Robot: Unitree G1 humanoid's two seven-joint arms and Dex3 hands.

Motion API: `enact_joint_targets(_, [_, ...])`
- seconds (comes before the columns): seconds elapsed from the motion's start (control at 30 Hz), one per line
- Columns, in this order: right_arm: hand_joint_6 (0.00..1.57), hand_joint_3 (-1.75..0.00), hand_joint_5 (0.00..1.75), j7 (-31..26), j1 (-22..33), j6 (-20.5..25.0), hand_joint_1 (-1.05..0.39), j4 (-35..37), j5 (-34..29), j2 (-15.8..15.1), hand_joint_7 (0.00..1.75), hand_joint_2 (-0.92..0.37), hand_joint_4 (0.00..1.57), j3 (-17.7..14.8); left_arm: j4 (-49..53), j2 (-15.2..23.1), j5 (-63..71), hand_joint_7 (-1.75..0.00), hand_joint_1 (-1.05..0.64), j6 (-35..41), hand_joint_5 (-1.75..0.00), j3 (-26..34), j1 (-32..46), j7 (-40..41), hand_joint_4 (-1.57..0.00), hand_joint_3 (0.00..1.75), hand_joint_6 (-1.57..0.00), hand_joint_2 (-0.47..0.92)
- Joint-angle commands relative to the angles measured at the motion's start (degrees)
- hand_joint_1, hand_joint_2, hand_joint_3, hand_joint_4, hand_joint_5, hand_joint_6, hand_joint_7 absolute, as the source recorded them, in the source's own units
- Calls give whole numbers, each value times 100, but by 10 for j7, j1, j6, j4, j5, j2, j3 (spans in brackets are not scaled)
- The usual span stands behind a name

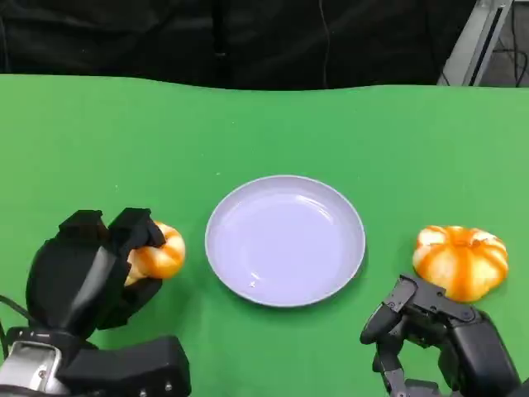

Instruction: Grasp the bread from the table and place it into the plate.

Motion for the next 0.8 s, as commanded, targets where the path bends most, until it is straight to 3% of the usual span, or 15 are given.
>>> enact_joint_targets(0.03, [71,-129,167,-4,0,-8,4,4,0,-4,144,-43,70,-3,-14,17,12,-175,-17,-11,-175,1,-4,30,-83,125,-63,38])
enact_joint_targets(0.5, [71,-131,167,-2,-3,0,5,0,3,-4,144,-42,70,-3,-9,2,16,-175,-20,-42,-175,-14,-41,58,-90,136,-68,35])
enact_joint_targets(0.63, [71,-128,167,-5,9,-4,6,-8,0,-3,141,-44,70,4,17,-81,9,-175,-18,-66,-175,-56,-110,76,-94,148,-71,29])
enact_joint_targets(0.8, [72,-127,167,-5,12,2,6,-13,2,-1,140,-44,70,6,53,-104,6,-175,-18,-75,-175,-72,-142,63,-94,151,-71,26])
